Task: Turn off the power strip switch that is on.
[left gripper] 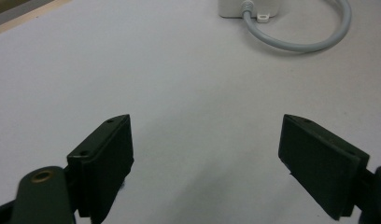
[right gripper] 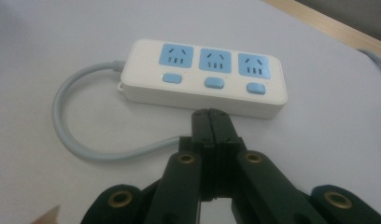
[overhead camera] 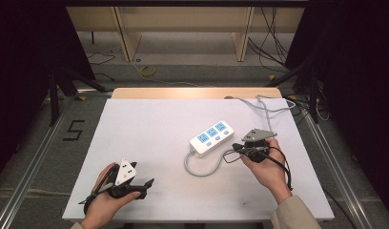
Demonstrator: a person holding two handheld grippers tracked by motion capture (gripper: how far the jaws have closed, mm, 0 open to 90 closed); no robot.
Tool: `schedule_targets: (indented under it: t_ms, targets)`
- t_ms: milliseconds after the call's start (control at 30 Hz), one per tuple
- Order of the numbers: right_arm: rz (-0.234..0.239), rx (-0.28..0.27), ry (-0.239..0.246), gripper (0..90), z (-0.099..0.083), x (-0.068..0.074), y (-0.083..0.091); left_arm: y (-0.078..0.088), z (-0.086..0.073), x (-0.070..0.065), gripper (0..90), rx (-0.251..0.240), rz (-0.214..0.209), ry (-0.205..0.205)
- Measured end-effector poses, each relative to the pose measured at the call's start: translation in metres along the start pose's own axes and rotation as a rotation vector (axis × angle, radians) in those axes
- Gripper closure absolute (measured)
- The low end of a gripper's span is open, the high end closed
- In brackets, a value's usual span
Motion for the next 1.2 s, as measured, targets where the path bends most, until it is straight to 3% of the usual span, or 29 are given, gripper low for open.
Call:
schedule_targets:
  t_ms: [1200]
  targets:
    - [0.007, 0.048, 0.008, 90.0, 0.021, -0.002, -0.017, 0.0, 0.0, 0.0, 17.8, -0.001, 0.0, -0.002]
Point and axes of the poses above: each handheld gripper's, and its own axes: y roughly backward along the jaws, z roughly out of its top, x roughly to its left, the point moved 2 cm from there along -y, roughly forward along the jaws, and after that the axes turned 7 degrees about -y, right-handed, at the moved point
